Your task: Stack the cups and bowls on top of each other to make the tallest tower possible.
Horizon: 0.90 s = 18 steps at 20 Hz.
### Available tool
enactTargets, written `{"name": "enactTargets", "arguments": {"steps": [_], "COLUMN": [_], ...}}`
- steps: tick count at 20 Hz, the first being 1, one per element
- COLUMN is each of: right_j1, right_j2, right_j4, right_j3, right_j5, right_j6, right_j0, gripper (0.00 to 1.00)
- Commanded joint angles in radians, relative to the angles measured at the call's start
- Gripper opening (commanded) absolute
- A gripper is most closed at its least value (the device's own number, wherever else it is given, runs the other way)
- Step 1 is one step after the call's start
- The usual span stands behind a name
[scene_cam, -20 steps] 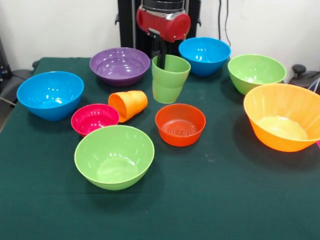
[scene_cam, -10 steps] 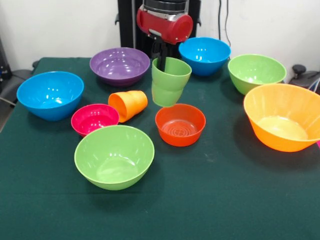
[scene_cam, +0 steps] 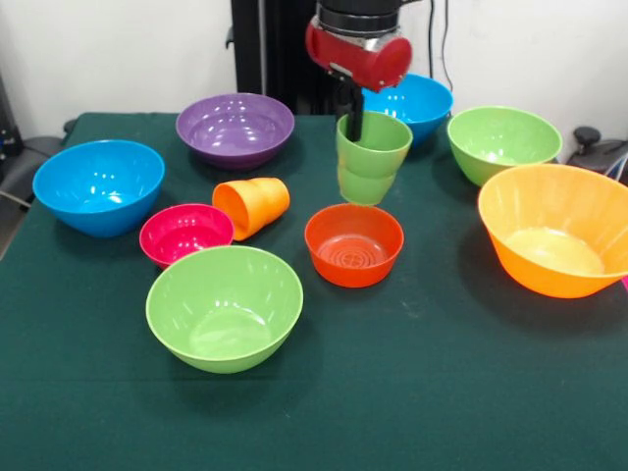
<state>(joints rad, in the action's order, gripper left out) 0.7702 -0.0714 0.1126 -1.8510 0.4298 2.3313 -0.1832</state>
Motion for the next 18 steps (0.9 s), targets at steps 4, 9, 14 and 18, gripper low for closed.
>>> {"name": "enactTargets", "arguments": {"steps": [4,9,14,18], "right_j1": [-0.124,-0.147,-0.157,-0.159], "right_j2": [0.027,0.025,0.013,0.01], "right_j4": [0.025,0.022,0.015,0.023], "right_j3": [0.03,0.046,0.055,0.051], "right_j5": [0.068,0.058,0.041,0.04], "right_j6": [0.107,0.1,0.099,0.105], "right_j0": [-0.005,-0.009,0.003,0.008], "gripper": [0.0,0.0,0.0,0.0]}}
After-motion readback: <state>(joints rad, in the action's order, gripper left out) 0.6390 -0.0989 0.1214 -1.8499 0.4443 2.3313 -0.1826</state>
